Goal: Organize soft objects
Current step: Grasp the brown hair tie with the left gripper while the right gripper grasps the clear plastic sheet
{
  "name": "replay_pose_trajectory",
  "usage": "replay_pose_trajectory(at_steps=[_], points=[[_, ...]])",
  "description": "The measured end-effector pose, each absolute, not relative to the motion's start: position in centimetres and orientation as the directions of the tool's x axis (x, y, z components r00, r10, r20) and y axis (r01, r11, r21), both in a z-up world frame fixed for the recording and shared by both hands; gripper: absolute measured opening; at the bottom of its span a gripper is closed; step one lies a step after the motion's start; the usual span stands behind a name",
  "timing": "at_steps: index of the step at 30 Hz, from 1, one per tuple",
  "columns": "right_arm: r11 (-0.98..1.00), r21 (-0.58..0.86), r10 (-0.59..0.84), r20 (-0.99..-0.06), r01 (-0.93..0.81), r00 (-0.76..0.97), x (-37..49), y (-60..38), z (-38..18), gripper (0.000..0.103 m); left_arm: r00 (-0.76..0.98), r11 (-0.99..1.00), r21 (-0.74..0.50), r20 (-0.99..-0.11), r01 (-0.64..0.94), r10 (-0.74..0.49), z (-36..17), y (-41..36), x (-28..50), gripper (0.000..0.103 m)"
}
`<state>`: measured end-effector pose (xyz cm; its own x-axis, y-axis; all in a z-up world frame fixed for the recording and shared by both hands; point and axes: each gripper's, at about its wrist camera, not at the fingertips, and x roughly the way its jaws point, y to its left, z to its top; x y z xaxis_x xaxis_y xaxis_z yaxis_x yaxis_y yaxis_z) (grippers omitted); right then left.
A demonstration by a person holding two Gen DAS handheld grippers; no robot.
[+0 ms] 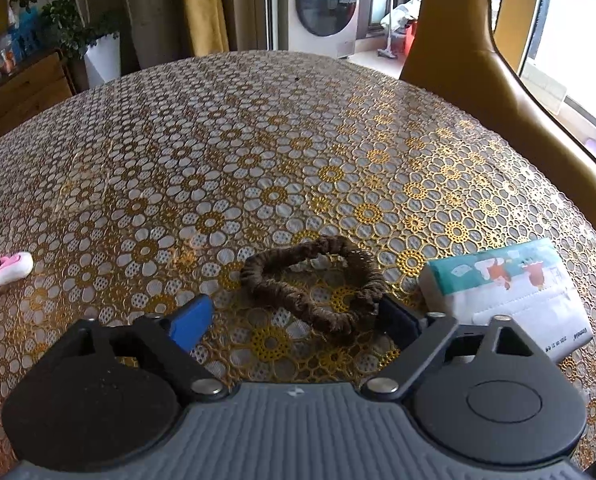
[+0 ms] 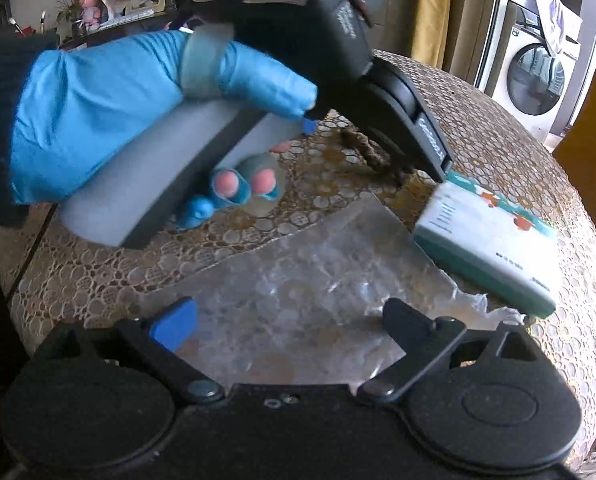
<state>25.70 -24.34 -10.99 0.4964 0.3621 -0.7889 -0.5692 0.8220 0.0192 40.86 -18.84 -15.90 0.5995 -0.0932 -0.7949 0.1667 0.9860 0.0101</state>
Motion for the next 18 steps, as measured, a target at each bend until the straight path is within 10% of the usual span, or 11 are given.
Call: replay_pose_trajectory(at_steps=[6, 11, 18], points=[[0.833, 0.024, 0.368, -0.77, -0.553, 0.521, 25.9, -24.5, -10.3, 0.052, 0.616, 0.986, 0.008, -0.782, 0.168, -0.099, -15.3, -18.4, 40.9, 0.03], [0.85, 0.001, 0.338, -0.768, -0.526, 0.544, 26.5, -24.8, -10.0, 0.0, 0.617, 0.99, 0.009, -0.783, 0.142, -0.081, -15.1, -17.2, 41.1, 0.017], [0.855, 0.071, 0.376, -0.767, -0.514, 0.52, 26.6, -25.6, -9.6, 0.0, 0.627, 0.992, -0.011, -0.774, 0.124, -0.087, -14.1, -15.1, 40.3, 0.014]])
